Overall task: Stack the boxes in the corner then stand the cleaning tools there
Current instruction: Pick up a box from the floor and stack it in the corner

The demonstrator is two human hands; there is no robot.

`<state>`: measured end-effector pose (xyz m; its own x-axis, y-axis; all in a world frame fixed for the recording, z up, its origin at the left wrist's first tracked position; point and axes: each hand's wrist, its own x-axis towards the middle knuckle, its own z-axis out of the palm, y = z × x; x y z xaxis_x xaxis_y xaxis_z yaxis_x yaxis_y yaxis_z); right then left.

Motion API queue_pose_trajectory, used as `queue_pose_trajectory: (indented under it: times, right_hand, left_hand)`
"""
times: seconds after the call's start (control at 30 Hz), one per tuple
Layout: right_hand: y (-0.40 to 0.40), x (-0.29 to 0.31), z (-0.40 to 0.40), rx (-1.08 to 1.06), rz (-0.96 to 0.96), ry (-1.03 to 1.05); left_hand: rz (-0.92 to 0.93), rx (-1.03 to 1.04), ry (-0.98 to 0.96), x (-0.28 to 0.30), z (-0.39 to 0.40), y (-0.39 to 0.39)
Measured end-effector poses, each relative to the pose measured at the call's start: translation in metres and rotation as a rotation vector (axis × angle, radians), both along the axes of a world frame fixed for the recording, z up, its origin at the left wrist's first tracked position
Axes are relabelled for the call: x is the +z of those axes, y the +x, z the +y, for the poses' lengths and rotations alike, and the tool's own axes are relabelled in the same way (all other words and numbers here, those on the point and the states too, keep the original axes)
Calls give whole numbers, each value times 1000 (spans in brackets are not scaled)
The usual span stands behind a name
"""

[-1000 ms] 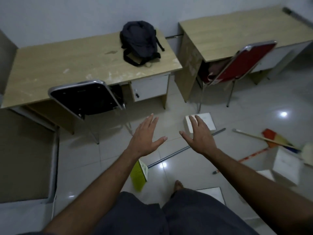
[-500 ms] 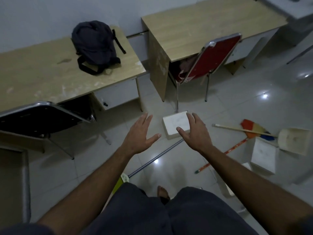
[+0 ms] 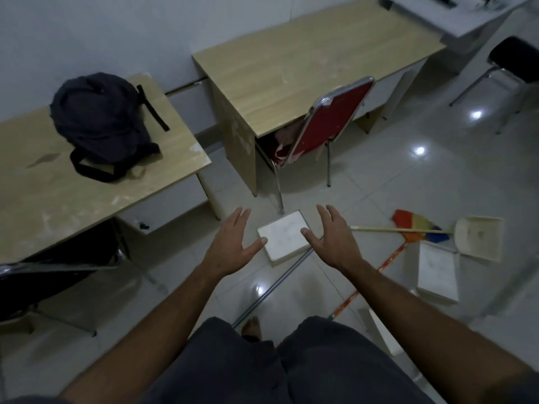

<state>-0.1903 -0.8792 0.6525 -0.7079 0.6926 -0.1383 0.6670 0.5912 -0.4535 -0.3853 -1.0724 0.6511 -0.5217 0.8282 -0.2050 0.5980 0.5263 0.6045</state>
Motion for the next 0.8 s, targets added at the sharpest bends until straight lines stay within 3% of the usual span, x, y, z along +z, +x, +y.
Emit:
queue_pose_trajectory:
  times: [0.27,0.8]
  right_hand:
    - [-29,-18,75,3,-26,-33]
    - [-86,-136,246,427,-192,-149]
  left_hand:
    - [-45,43,-29,-20,67,-23]
    - [-142,497,-161,-126,188,-4]
